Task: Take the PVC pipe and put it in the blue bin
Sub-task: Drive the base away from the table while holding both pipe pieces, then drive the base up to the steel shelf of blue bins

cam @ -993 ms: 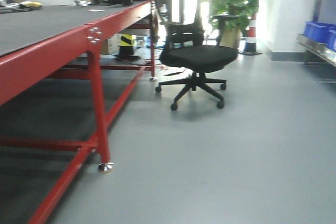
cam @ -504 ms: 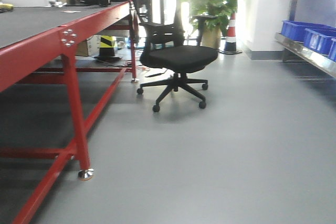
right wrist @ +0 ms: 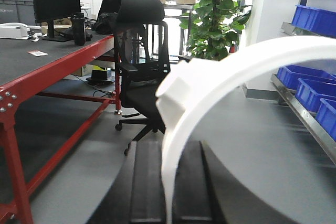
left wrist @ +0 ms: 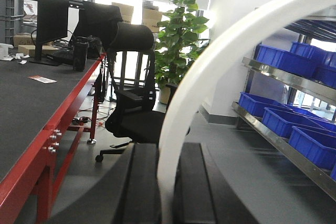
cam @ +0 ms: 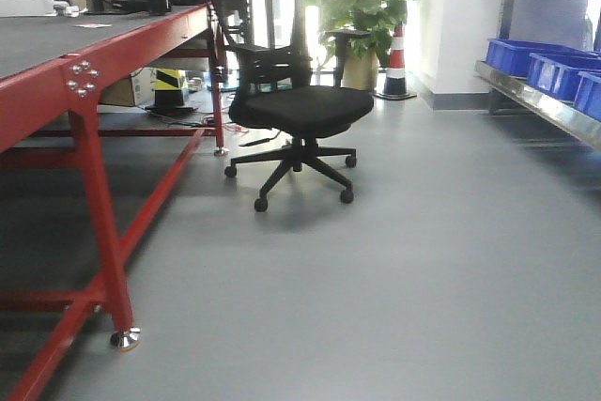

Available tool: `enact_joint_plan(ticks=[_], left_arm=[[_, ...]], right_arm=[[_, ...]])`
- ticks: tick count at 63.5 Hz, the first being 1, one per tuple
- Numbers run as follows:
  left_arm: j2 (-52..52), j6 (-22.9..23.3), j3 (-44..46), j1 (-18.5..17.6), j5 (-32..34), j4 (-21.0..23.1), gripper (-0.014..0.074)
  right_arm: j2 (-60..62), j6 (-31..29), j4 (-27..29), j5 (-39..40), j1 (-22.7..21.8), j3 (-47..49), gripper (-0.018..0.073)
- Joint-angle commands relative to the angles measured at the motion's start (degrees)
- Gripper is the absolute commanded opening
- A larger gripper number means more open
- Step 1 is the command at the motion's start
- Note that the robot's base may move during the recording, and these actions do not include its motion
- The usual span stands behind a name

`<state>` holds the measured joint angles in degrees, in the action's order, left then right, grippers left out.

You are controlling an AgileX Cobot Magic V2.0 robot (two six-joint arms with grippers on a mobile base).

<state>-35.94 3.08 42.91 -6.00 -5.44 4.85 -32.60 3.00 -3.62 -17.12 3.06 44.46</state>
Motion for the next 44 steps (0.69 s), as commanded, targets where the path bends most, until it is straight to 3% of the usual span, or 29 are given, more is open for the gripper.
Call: enact_joint_plan(ticks=[1, 44], left_arm=[[0.2, -0.1, 0.1, 0.1, 1.3, -0.1, -0.0111], [0.2, -0.1, 0.1, 0.1, 1.3, -0.1, -0.0111]], right_arm=[[0.3, -0.1, -0.6, 1.8, 0.1, 0.0, -0.0168], [0.3, -0.1, -0.6, 1.8, 0.1, 0.0, -0.0168]])
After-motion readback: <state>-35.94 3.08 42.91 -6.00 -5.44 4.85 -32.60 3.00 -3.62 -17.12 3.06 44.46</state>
